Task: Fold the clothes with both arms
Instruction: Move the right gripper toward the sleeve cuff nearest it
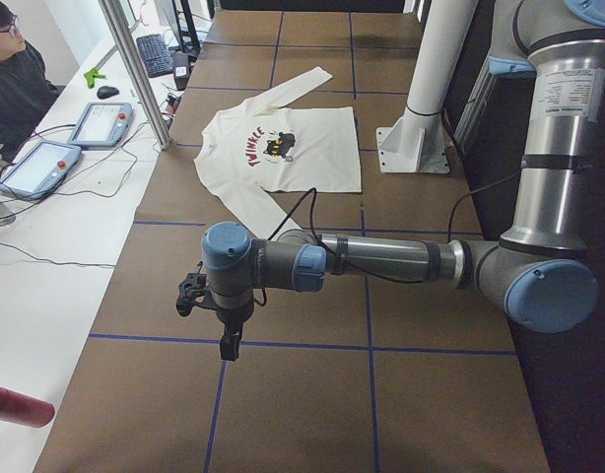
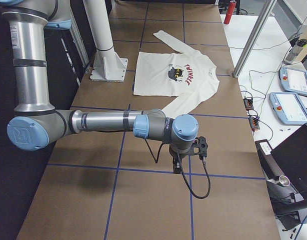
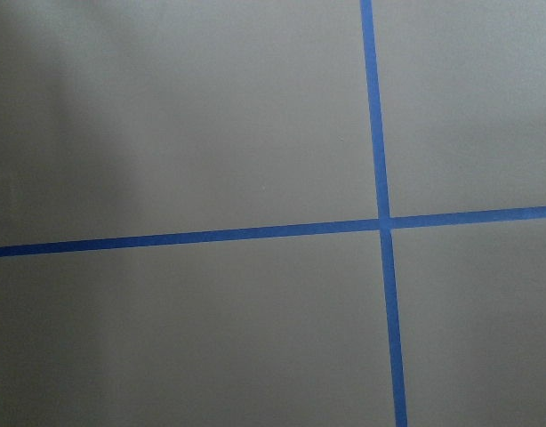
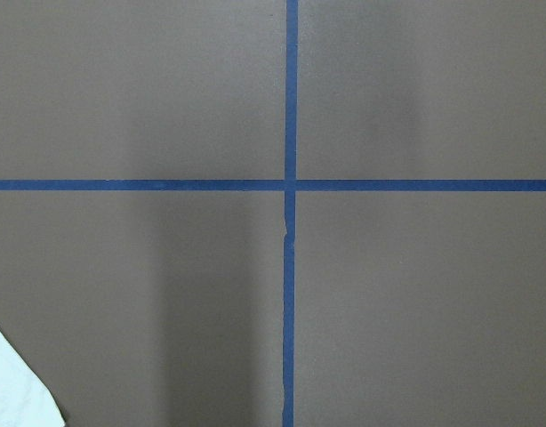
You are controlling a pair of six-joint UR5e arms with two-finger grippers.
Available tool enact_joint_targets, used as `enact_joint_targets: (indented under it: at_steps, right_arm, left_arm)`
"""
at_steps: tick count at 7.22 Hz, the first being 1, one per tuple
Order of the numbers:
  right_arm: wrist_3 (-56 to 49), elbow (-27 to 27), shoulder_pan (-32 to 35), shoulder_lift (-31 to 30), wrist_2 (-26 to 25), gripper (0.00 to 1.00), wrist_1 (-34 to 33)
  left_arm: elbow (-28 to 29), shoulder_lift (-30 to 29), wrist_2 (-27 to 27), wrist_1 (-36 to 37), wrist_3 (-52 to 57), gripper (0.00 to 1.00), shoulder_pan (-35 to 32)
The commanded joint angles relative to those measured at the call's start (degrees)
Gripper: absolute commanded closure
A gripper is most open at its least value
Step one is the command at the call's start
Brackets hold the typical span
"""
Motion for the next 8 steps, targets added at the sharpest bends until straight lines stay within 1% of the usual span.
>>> enact_joint_targets:
  at_steps: [1,2,3,4,5,6,7,8]
  right_arm:
    - [0.65,0.12,0.00,0.30,0.44,0.00,0.00]
    - [1.35,0.82,0.00,0.65,1.49,0.00,0.00]
    - [3.53,2.48,-0.08,0.92,1.50,0.00,1.30]
    - [5.91,5.11,-0.35,1.36,3.41,0.00,1.93]
    - [6.89,6.70,-4.96,0.49,3.61,0.00,2.89]
    - [14.21,9.33,-8.40,-1.96,3.26,0.00,7.69]
    - [27.33,10.83,-13.05,-6.94,0.21,0.00,20.44]
    - [45.73,11.19,-21.45,-8.03,-5.39,0.00,30.05]
  left_arm:
    - [-2.01,0.25,0.00,0.09,0.00,0.00,-0.16]
    - [-2.81,-0.09,0.09,0.26,-0.09,0.00,-0.16]
    - [-5.96,0.17,-0.09,0.09,0.08,0.00,-0.24]
    - [-6.25,-0.35,-0.09,0.00,0.17,0.00,-0.16]
    - [-6.69,-1.05,-0.70,-1.57,0.09,0.00,0.10]
    - [-6.17,-0.37,-4.27,-5.50,-0.09,0.00,0.19]
    - [-6.25,0.16,-5.00,-6.58,0.00,0.00,0.20]
    - [-6.34,0.43,-5.18,-8.33,0.08,0.00,0.20]
